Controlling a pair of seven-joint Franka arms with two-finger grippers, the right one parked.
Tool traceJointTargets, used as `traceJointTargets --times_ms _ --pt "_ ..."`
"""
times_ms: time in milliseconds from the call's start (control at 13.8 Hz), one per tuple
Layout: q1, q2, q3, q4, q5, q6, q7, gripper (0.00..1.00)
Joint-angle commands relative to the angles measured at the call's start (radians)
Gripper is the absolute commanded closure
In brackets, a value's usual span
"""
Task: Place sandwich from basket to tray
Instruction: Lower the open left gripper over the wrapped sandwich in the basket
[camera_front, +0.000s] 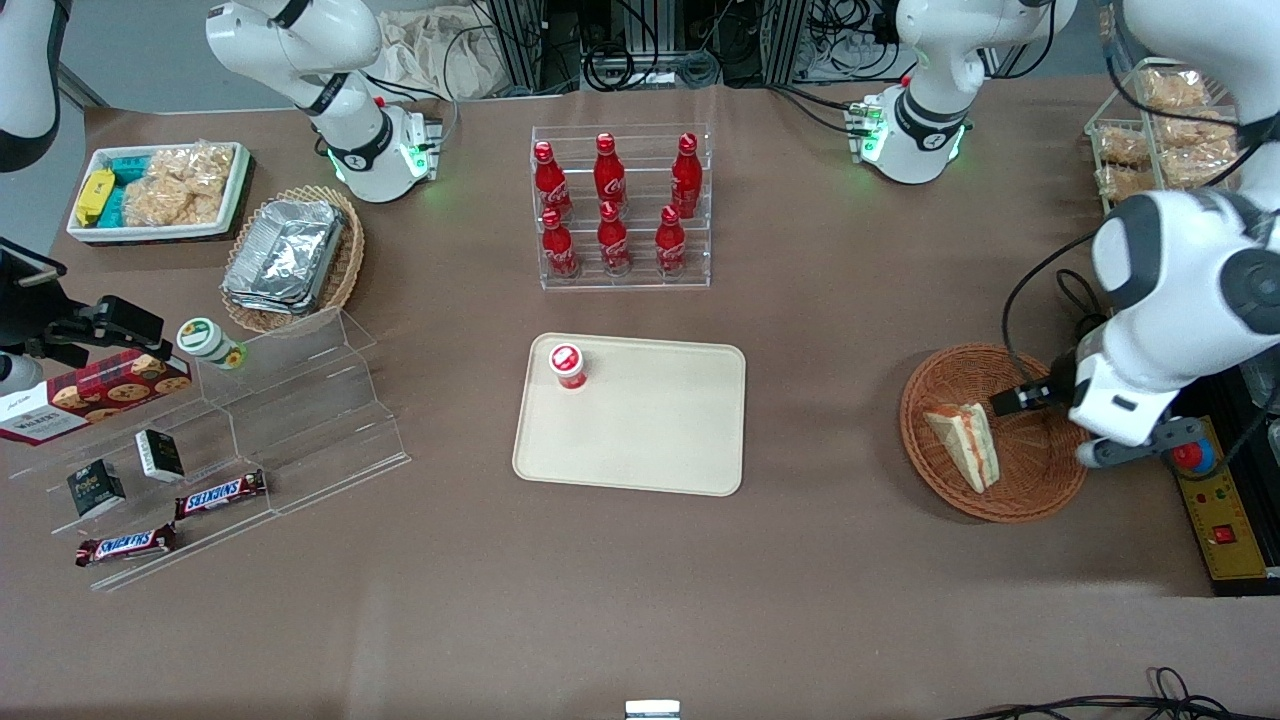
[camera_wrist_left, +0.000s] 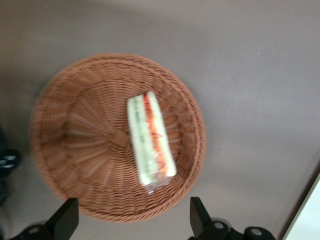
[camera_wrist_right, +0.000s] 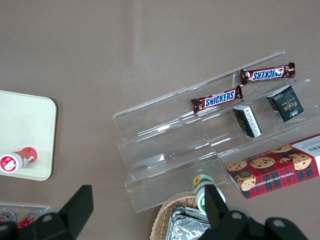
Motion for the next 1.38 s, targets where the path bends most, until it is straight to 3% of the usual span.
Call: traceJointTargets --times_ms 0,290,798,871,1161,1306 --pt "-0.047 0.062 0.004 0.004 0.022 0.054 -0.072 0.0" --pt "-0.055 0.099 0.005 -0.066 0.109 0.152 -0.094 0.0" --pt "-0.044 0.153 0.012 -0.14 0.111 0.318 -0.1 0.0" --pt "-0.044 0.153 0.013 -0.141 0.111 0.318 -0.1 0.07" --pt "-0.043 0.144 0.016 -0.154 0.111 0.318 -0.097 0.57" --pt "-0.041 0.134 0.016 -0.154 0.111 0.307 -0.089 0.64"
